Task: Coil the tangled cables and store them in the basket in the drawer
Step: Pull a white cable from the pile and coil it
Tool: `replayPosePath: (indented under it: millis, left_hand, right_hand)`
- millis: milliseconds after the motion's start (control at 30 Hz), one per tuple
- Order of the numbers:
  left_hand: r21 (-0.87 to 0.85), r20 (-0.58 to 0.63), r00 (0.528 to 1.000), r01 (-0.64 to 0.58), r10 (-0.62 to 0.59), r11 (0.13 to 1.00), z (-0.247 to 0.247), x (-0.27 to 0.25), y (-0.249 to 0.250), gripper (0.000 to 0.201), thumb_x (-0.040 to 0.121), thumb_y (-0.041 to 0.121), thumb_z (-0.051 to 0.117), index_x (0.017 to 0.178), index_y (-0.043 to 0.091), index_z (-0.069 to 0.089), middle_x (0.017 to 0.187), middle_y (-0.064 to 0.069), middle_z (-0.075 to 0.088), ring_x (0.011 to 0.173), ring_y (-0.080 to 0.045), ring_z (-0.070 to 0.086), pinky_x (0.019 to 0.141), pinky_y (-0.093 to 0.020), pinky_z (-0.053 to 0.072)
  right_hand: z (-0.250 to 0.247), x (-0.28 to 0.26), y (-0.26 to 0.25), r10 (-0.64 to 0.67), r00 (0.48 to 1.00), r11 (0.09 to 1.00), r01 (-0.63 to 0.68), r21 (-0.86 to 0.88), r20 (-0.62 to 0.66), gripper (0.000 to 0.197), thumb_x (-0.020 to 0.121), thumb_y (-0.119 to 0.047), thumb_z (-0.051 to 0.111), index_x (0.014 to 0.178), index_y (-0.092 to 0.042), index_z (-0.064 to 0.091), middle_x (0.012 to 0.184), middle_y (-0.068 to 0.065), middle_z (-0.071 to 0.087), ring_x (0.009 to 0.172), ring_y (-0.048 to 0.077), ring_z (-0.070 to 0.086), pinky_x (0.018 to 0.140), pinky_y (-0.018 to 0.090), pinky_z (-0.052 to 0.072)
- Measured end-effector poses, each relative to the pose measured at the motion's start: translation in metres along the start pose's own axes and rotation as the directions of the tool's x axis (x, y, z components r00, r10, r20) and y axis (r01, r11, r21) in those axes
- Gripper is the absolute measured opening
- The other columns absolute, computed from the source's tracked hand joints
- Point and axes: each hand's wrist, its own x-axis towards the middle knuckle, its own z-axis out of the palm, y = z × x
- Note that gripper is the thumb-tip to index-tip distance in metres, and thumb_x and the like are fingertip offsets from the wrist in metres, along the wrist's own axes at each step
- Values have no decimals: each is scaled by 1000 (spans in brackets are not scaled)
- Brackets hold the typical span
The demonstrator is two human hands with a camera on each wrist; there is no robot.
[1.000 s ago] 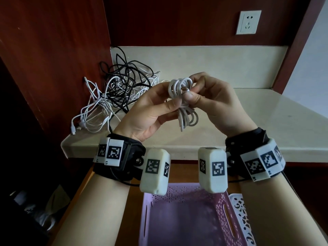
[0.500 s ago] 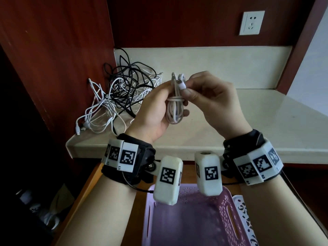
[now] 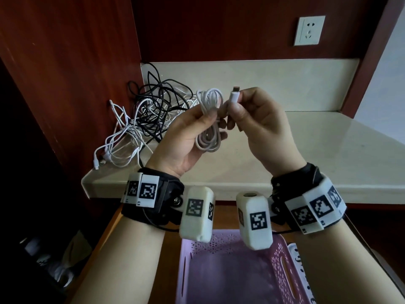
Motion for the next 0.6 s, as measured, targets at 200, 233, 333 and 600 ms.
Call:
replayPosePath:
  millis: [200, 233, 333, 600]
  left_hand:
    - [149, -38, 997, -58, 64, 987, -4, 2, -3, 18, 91, 20, 55, 100, 5, 59, 73, -3, 64, 64, -17, 58, 58, -25, 47]
    - [146, -25, 997, -73, 78, 987, -4, 2, -1, 21, 89, 21, 53, 100, 4, 58, 72, -3, 64, 63, -17, 57, 57, -24, 46]
    - [103, -31, 996, -86, 89, 991, -3, 1, 2, 31, 86, 19, 51, 111, 1, 51, 74, -5, 64, 63, -18, 58, 56, -24, 47]
    - [147, -115, 988, -84, 101, 986, 0, 4, -4, 16, 98, 9, 44, 107, 12, 57, 85, 4, 69, 76, -10, 63, 64, -18, 47]
  right_hand:
    - [4, -2, -2, -56, 998, 989, 50, -142, -35, 18, 89, -2, 55, 83, -19, 52, 75, 0, 59, 59, -1, 51, 59, 16, 42]
    - [5, -2, -3, -66, 997, 987, 61, -152, -29, 19, 89, -2, 56, 83, -19, 52, 75, 2, 60, 58, 0, 51, 58, 17, 42]
    - [5, -1, -5, -87, 995, 989, 81, -125, -42, 18, 88, 0, 58, 85, -17, 56, 74, 6, 61, 57, 3, 52, 56, 18, 43]
    - [7, 0, 4, -70, 960, 968, 0, -251, -269, 10, 86, -9, 67, 83, -18, 68, 64, -12, 67, 54, 5, 59, 56, 17, 45]
